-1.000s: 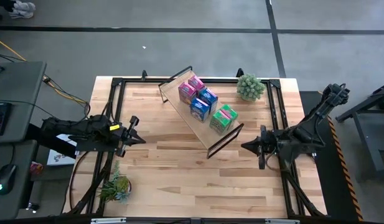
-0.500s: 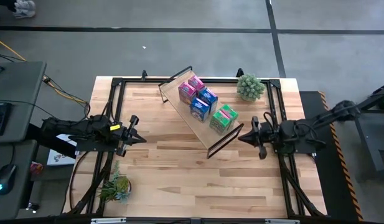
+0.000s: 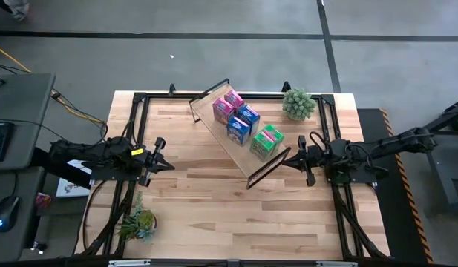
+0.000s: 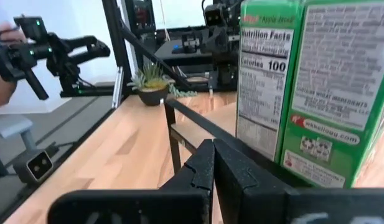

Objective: Stack cereal on shelf
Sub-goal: Return to Home Position

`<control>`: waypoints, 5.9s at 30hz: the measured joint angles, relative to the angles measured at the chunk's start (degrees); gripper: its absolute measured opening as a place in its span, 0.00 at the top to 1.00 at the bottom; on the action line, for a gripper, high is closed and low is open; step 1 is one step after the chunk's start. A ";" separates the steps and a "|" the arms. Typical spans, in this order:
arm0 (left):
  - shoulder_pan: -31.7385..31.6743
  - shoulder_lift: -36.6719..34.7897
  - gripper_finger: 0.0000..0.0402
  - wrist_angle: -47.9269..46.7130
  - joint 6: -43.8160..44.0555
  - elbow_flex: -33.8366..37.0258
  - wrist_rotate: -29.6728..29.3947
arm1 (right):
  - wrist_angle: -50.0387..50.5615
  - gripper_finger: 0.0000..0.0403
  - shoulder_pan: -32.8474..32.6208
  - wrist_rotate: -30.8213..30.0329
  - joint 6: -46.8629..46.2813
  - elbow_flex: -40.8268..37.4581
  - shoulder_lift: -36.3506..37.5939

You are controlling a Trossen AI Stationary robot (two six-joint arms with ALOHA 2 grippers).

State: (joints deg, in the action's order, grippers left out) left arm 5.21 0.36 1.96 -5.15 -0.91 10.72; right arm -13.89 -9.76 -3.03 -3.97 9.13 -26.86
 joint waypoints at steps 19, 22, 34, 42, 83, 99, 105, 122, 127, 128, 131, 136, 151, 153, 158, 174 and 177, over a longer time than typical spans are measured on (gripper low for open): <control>0.52 0.00 1.00 0.00 0.00 0.00 0.02 | 5.44 1.00 1.53 0.15 1.40 -7.23 17.34; 0.52 0.00 1.00 0.02 -0.01 0.00 0.01 | 7.57 1.00 1.51 0.15 1.63 -8.57 21.32; 0.49 -0.02 1.00 0.35 0.00 0.13 -0.98 | 12.66 1.00 1.49 1.07 5.21 -8.57 25.98; 0.50 -0.02 1.00 0.35 0.00 0.17 -1.01 | 12.66 1.00 1.49 0.97 4.00 -8.57 25.72; -0.33 0.01 1.00 0.60 0.00 0.24 -1.01 | 12.57 1.00 6.03 0.33 3.96 -8.61 26.44; -0.33 0.02 1.00 0.46 0.00 0.24 -1.01 | 12.57 1.00 6.03 0.37 3.98 -8.63 26.44; -0.33 0.02 1.00 0.46 0.00 0.24 -1.01 | 12.57 1.00 6.03 0.37 3.98 -8.63 26.44; -0.33 0.04 1.00 0.46 0.00 0.24 -1.03 | 12.59 1.00 6.03 0.42 3.98 -8.63 26.45; -0.33 0.04 1.00 0.46 0.00 0.24 -1.03 | 12.57 1.00 6.03 0.42 3.98 -8.63 26.44; -0.33 0.04 1.00 0.46 0.00 0.24 -1.02 | 12.57 1.00 6.03 0.42 3.98 -8.63 26.44; -0.33 0.04 1.00 0.46 0.00 0.24 -1.03 | 12.58 1.00 6.03 0.42 3.98 -8.63 26.44; -0.33 0.04 1.00 0.46 0.00 0.24 -1.03 | 12.57 1.00 6.03 0.42 3.97 -8.63 26.44; -0.33 0.04 1.00 0.44 0.00 0.24 -1.03 | 12.57 1.00 6.03 0.42 3.97 -8.63 26.44; -0.33 0.04 1.00 0.46 0.00 0.24 -1.03 | 12.57 1.00 6.03 0.42 3.97 -8.63 26.44; -0.31 0.04 1.00 0.45 0.00 0.24 -1.03 | 12.59 1.00 6.03 0.42 3.96 -8.63 26.44; -0.33 0.04 1.00 0.44 0.00 0.24 -1.03 | 12.58 1.00 6.03 0.42 3.98 -8.63 26.44; -0.33 0.04 1.00 0.44 0.00 0.24 -1.03 | 12.57 1.00 6.03 0.42 3.97 -8.63 26.45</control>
State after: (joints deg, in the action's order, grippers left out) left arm 4.89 0.40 2.39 -5.15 -0.67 9.69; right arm -1.32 -3.73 -2.61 0.00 0.49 -0.41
